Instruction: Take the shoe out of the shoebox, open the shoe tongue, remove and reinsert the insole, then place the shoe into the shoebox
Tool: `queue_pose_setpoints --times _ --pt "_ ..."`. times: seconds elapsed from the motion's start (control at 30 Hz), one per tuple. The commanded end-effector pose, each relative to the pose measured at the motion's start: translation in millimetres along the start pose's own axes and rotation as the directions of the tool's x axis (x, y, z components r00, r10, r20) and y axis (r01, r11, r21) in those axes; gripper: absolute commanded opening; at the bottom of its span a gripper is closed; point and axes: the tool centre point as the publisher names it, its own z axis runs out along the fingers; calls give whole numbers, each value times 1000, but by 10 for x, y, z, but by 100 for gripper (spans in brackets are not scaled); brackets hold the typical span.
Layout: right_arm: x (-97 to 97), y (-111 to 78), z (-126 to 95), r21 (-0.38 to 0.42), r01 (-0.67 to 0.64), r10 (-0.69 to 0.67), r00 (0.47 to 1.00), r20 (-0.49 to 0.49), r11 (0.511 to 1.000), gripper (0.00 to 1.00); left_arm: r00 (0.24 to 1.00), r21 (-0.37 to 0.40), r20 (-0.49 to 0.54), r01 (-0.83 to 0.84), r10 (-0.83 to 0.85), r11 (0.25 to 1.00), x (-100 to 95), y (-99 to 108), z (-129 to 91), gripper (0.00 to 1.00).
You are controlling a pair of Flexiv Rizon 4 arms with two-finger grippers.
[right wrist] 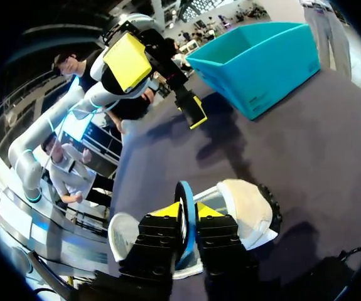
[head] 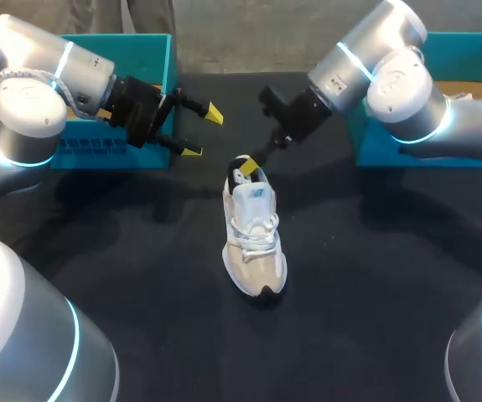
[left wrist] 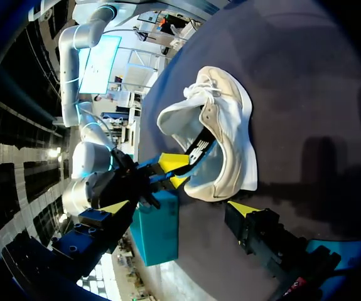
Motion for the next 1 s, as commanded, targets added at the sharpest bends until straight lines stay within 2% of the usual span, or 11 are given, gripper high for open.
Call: queue_pose_setpoints --times 0.03,0.1,0.17,0.57,0.7,0.8,0.83,0.9,0.93,0.97,1.0 --pt "-5 58 -26 11 8 -8 1000 7 1000 29 1000 -2 -1 -1 1 1000 0 -6 3 100" --pt "3 80 -47 16 15 -16 1000 15 1000 40 1000 -2 -1 -1 1 1000 0 -6 3 100" --pt "8 104 -74 16 22 -22 1000 22 1000 44 1000 -2 -1 -1 1 1000 0 -6 3 100" --pt "-10 307 -202 23 65 -66 997 46 998 47 1000 -2 -1 -1 1 1000 0 -6 3 100" --pt "25 344 -255 20 11 -13 996 89 1000 46 1000 -2 -1 -1 1 1000 0 -6 3 100" --pt "62 342 -299 31 -60 55 988 148 998 36 1000 -2 -1 -1 1 1000 0 -6 3 100" --pt "62 342 -299 31 -60 55 988 148 998 36 1000 -2 -1 -1 1 1000 0 -6 3 100" --pt "115 331 -372 -22 -115 117 970 215 993 16 1000 -2 -1 -1 1 1000 0 -6 3 100" --pt "129 328 -392 -22 -135 137 961 240 991 12 1000 -2 -1 -1 1 1000 0 -6 3 100" --pt "147 326 -414 -21 -140 141 954 265 990 0 1000 -2 -1 -1 1 1000 0 -6 3 100" --pt "161 323 -435 -32 -151 154 948 279 988 0 1000 -2 -1 -1 1 1000 0 -6 3 100"
